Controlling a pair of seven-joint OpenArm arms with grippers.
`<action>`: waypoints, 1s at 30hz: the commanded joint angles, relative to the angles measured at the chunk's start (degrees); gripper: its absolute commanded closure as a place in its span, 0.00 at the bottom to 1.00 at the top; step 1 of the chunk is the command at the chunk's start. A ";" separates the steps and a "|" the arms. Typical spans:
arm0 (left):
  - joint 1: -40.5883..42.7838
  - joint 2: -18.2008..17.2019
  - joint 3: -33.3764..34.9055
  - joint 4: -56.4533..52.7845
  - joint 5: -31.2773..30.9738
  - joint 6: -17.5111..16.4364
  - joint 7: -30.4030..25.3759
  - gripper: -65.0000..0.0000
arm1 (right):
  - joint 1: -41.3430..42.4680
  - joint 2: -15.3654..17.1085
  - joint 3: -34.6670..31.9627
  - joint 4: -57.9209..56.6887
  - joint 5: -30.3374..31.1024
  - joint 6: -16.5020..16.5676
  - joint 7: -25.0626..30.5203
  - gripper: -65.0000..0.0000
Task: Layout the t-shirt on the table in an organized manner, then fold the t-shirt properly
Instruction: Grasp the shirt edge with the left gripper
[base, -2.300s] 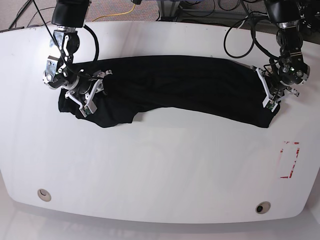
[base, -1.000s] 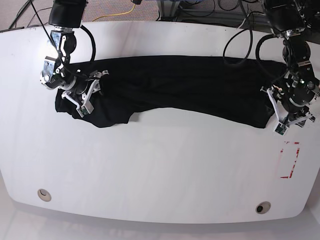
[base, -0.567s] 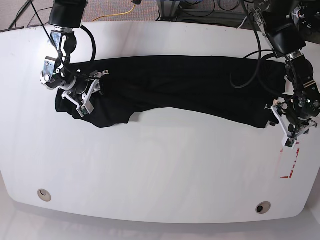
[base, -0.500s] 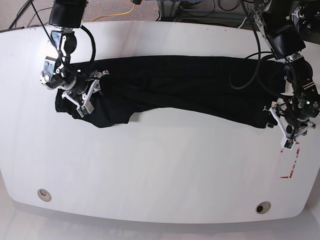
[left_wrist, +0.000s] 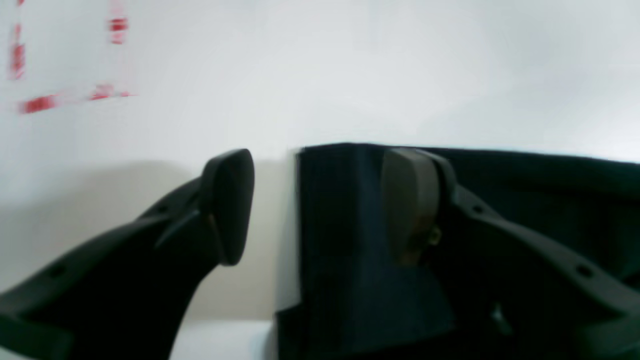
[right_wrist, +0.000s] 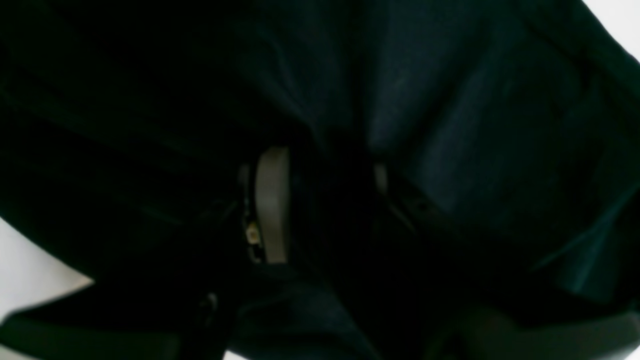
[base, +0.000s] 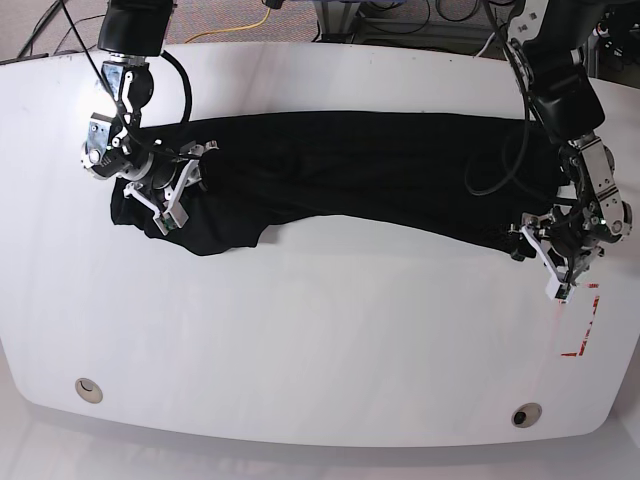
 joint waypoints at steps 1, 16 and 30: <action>-1.19 -0.86 0.01 -1.16 -0.49 -0.06 -1.60 0.41 | 0.40 0.52 0.05 0.43 -0.62 -0.10 -0.86 0.70; -1.10 -0.86 0.01 -5.38 -0.49 -0.06 -2.92 0.42 | 0.31 0.52 0.23 0.43 -0.62 -0.10 -0.86 0.70; -1.28 -0.86 1.68 -5.38 -0.22 -0.06 -3.01 1.00 | 0.31 0.52 0.32 0.43 -0.62 -0.10 -0.86 0.70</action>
